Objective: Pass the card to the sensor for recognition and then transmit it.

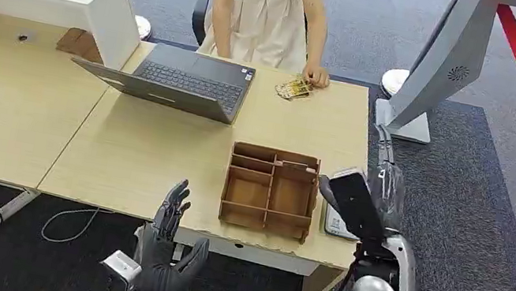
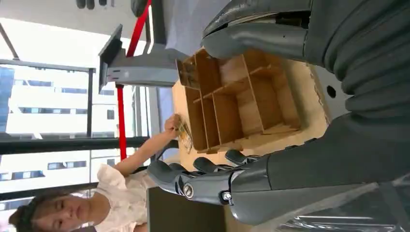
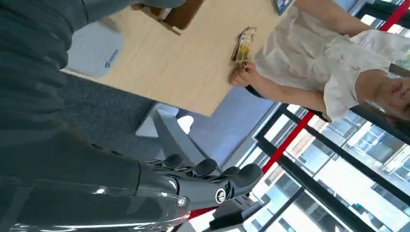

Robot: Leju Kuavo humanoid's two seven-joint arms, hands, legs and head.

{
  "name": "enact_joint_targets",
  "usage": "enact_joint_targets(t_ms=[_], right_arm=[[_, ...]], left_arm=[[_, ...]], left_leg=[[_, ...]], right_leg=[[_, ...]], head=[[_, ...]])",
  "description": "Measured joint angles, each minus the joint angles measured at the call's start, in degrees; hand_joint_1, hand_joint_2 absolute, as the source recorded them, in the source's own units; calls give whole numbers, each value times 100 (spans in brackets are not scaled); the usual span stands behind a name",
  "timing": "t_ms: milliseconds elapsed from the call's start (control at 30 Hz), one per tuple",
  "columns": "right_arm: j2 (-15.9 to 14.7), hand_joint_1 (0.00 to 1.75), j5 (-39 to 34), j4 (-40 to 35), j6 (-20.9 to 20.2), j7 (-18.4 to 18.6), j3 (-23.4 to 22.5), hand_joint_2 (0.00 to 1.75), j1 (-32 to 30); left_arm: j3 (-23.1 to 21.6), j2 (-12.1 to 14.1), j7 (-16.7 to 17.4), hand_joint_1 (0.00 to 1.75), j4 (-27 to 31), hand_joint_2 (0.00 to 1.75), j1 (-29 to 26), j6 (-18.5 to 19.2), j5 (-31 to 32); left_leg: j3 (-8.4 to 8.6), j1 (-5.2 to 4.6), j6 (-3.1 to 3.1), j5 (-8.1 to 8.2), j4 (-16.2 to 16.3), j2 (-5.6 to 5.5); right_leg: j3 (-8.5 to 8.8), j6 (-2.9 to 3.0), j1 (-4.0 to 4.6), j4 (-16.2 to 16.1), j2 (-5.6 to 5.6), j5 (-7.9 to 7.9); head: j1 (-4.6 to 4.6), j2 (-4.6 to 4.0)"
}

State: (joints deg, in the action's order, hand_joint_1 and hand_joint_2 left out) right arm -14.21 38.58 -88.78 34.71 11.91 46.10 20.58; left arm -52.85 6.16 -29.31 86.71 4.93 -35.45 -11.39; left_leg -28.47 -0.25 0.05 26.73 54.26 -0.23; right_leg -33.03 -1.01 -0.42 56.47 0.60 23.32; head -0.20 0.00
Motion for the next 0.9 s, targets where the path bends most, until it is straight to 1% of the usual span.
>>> enact_joint_targets(t_ms=[100, 200, 267, 333, 533, 600, 733, 900], right_arm=[[9, 0, 732, 85, -109, 207, 48, 175, 52], [35, 0, 1690, 269, -567, 452, 94, 175, 215], [70, 0, 2138, 411, -935, 568, 142, 175, 333], [120, 0, 2421, 577, -1249, 627, 219, 175, 467], [280, 0, 2688, 1057, -1881, 714, 422, 175, 766], [321, 0, 2705, 1211, -2029, 728, 492, 175, 862], [411, 0, 2681, 1506, -2214, 758, 597, 175, 1021], [492, 0, 2620, 1810, -2295, 835, 684, 175, 1140]], left_arm=[[0, -13, -94, 0, -35, 175, 19, 255, -48], [2, -53, -160, 0, -112, 175, 59, 568, -59], [9, -94, -199, 0, -168, 175, 86, 723, -37], [33, -140, -216, 0, -234, 175, 109, 868, -11], [127, -236, -249, 0, -387, 175, 127, 1082, 33], [155, -256, -245, 0, -411, 175, 126, 1125, 64], [205, -295, -210, 0, -455, 175, 116, 1204, 85], [262, -332, -166, 0, -490, 175, 106, 1333, 120]], left_leg=[[-1, 0, 0, 0, 0, 0], [-2, 0, 0, 0, 0, 0], [-1, 0, 0, -1, 0, 0], [-1, 0, -1, -2, 0, 0], [-1, 0, -1, -2, 0, 0], [-2, 0, -1, -2, 0, 0], [-2, 0, -1, -2, 0, 0], [-2, 0, -1, -2, 0, 0]], right_leg=[[0, 0, 0, 0, 0, 0], [0, 0, -1, 1, 0, -1], [1, 0, -1, 1, 0, -1], [0, 0, 0, 1, 0, -1], [0, 0, 0, 3, 0, -1], [0, 0, 0, 3, 0, -1], [-1, 0, 0, 3, 0, -1], [0, 0, -1, 2, 0, -1]], head=[[0, 0], [2, 0], [0, 0], [0, 0], [0, 0], [2, 0], [0, 0], [0, 0]])
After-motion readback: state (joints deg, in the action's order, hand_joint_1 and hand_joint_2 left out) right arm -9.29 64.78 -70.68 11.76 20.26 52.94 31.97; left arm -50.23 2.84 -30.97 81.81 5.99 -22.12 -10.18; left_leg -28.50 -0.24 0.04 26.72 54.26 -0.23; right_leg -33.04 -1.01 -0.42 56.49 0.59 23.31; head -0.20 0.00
